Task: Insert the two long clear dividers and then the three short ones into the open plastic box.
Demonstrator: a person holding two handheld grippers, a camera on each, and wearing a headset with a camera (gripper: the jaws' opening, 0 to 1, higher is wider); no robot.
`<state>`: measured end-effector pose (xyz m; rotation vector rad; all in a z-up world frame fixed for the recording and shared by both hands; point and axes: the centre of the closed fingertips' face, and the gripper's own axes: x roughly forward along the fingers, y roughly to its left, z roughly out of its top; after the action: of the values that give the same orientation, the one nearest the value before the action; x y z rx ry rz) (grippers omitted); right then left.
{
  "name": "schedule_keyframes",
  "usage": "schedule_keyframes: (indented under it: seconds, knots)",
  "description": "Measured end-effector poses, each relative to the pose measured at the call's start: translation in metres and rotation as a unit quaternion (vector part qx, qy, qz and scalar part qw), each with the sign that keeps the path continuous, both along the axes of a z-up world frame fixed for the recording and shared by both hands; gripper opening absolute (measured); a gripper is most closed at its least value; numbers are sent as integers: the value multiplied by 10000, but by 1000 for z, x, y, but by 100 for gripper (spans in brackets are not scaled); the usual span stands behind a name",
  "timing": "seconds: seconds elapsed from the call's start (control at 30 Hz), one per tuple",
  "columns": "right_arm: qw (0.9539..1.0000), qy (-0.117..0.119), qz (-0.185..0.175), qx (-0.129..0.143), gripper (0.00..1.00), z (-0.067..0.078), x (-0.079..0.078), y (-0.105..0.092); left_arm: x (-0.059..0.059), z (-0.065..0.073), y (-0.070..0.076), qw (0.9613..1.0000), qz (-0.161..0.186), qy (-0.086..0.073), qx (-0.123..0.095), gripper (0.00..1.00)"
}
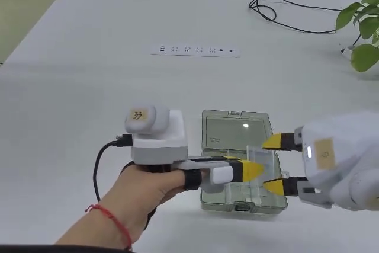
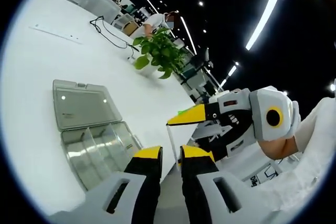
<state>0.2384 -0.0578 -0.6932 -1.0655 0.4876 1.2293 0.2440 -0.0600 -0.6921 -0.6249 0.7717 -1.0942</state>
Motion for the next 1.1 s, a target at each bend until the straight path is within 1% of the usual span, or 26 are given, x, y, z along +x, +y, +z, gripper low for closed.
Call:
schedule_keyframes:
  seconds: [0.13,0.23,0.3,0.43,0.5,0.57,0.67,0.77,0.8,0.87,0.97,1.03,1.07,1.1]
  knots:
    - [10000,0,14,-29,33,-1,-1,1,-2,-1,-1,10000,-40,31,-12,3]
    - [10000,-6,15,-47,33,-1,-1,1,-2,-2,0,10000,-15,62,-34,2]
    - [10000,-20,24,-58,33,-1,-1,1,-2,-2,-1,9999,-16,100,-64,0]
    - [9999,-44,43,-86,33,-2,-1,1,-3,-1,-1,9999,-34,112,-90,0]
    - [10000,-40,36,-81,33,-2,-1,1,-3,-2,-1,9999,-12,142,-93,0]
    - [9999,-48,44,-82,33,-2,-1,1,-3,-2,0,9997,20,206,-130,0]
    - [9999,-73,49,-78,33,-2,-1,2,-2,-2,0,9996,51,229,-148,0]
    - [9999,-91,16,-51,34,-2,0,3,-1,-3,2,9996,107,219,-126,0]
    - [10000,-76,-6,-31,34,-1,1,4,0,-4,3,9998,99,152,-91,0]
    - [10000,-55,-29,-8,35,-1,1,4,0,-3,3,9996,130,195,-130,0]
    - [9999,-19,-73,78,37,2,2,5,1,-3,5,9999,120,57,-50,0]
    - [9997,65,-133,200,37,6,3,5,1,-3,7,9999,65,-85,17,0]
    - [9994,120,-161,266,37,8,3,5,0,-4,7,9998,17,-169,64,0]
    - [9988,243,-194,375,37,10,3,5,0,-5,8,9992,-62,-374,143,0]
